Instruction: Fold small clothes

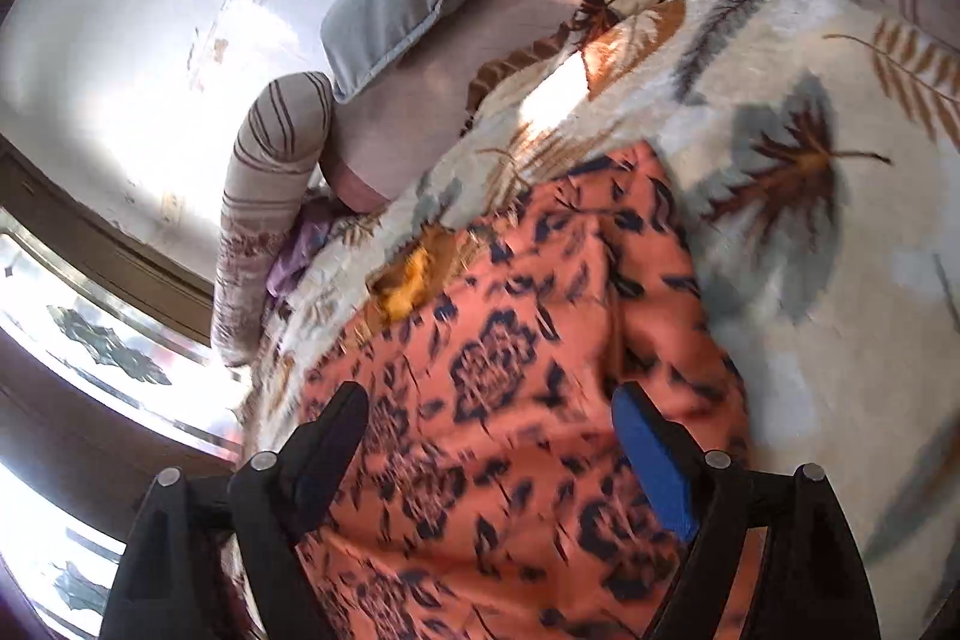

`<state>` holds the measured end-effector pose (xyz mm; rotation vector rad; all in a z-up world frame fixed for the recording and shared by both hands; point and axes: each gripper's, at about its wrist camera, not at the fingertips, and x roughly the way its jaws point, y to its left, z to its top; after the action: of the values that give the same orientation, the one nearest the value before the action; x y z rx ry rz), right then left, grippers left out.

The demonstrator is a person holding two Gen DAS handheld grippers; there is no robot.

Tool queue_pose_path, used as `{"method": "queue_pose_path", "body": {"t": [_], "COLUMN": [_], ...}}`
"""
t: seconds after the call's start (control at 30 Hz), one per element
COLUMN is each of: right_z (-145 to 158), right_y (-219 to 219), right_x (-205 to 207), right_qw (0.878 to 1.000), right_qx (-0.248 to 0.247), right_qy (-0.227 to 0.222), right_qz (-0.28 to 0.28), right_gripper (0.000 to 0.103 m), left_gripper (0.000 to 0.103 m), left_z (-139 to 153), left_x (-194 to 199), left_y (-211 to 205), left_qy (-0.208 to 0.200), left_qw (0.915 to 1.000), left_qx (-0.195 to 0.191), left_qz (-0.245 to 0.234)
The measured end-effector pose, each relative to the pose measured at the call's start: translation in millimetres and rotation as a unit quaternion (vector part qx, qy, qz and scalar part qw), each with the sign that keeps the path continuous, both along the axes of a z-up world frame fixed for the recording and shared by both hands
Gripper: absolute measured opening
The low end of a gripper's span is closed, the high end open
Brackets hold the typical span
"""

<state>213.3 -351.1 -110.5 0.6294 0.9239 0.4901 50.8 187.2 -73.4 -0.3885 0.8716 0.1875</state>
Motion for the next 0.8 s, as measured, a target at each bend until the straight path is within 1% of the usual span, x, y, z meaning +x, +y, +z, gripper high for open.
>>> {"method": "queue_pose_path", "body": {"t": [0.07, 0.17, 0.23, 0.33, 0.4, 0.43, 0.5, 0.53, 0.57, 0.63, 0.7, 0.77, 0.8], "right_z": [-7.5, -19.3, -25.7, -36.5, -48.7, -54.2, -55.5, -56.5, -57.8, -54.9, -56.3, -61.5, -62.2], "right_y": [-20.5, -58.5, -80.6, -99.5, -100.2, -97.9, -95.7, -96.8, -97.2, -92.5, -84.8, -80.3, -78.7], "right_x": [-36.7, -80.0, -103.6, -126.2, -133.6, -136.0, -140.3, -142.3, -144.5, -153.6, -160.7, -163.6, -163.6], "right_qw": [1.000, 0.998, 0.995, 0.991, 0.987, 0.984, 0.985, 0.984, 0.982, 0.981, 0.980, 0.980, 0.980], "right_qx": [-0.023, -0.023, -0.030, -0.019, 0.009, 0.011, 0.007, 0.015, 0.025, 0.030, 0.007, -0.006, -0.007], "right_qy": [0.017, 0.058, 0.087, 0.128, 0.161, 0.177, 0.170, 0.175, 0.183, 0.182, 0.182, 0.180, 0.181], "right_qz": [-0.010, -0.027, -0.037, -0.026, 0.006, 0.018, 0.030, 0.028, 0.030, 0.053, 0.076, 0.082, 0.081], "right_gripper": [0.086, 0.085, 0.086, 0.086, 0.086, 0.086, 0.086, 0.086, 0.086, 0.085, 0.085, 0.085, 0.085], "left_gripper": [0.090, 0.090, 0.090, 0.090, 0.090, 0.090, 0.090, 0.090, 0.090, 0.090, 0.090, 0.090, 0.090], "left_z": [-8.5, -23.8, -33.6, -41.4, -46.0, -47.5, -52.0, -55.5, -56.7, -54.6, -56.6, -62.9, -63.0], "left_x": [-31.3, -72.9, -93.3, -111.4, -114.8, -116.9, -121.3, -123.6, -127.1, -134.6, -138.9, -139.6, -140.5], "left_y": [1.0, 0.3, -2.7, -9.5, -16.6, -20.0, -24.4, -25.1, -25.2, -26.0, -27.3, -28.0, -29.0], "left_qy": [0.014, 0.037, 0.056, 0.071, 0.091, 0.094, 0.099, 0.112, 0.114, 0.102, 0.100, 0.114, 0.112], "left_qw": [0.9995, 0.9979, 0.9962, 0.9943, 0.9925, 0.9922, 0.9919, 0.9905, 0.9895, 0.9898, 0.9900, 0.9892, 0.9899], "left_qx": [-0.028, -0.053, -0.066, -0.079, -0.082, -0.082, -0.079, -0.080, -0.089, -0.099, -0.099, -0.092, -0.086], "left_qz": [-0.001, 0.009, 0.010, 0.003, -0.006, -0.010, -0.013, -0.007, -0.003, -0.001, -0.005, -0.006, -0.009]}}
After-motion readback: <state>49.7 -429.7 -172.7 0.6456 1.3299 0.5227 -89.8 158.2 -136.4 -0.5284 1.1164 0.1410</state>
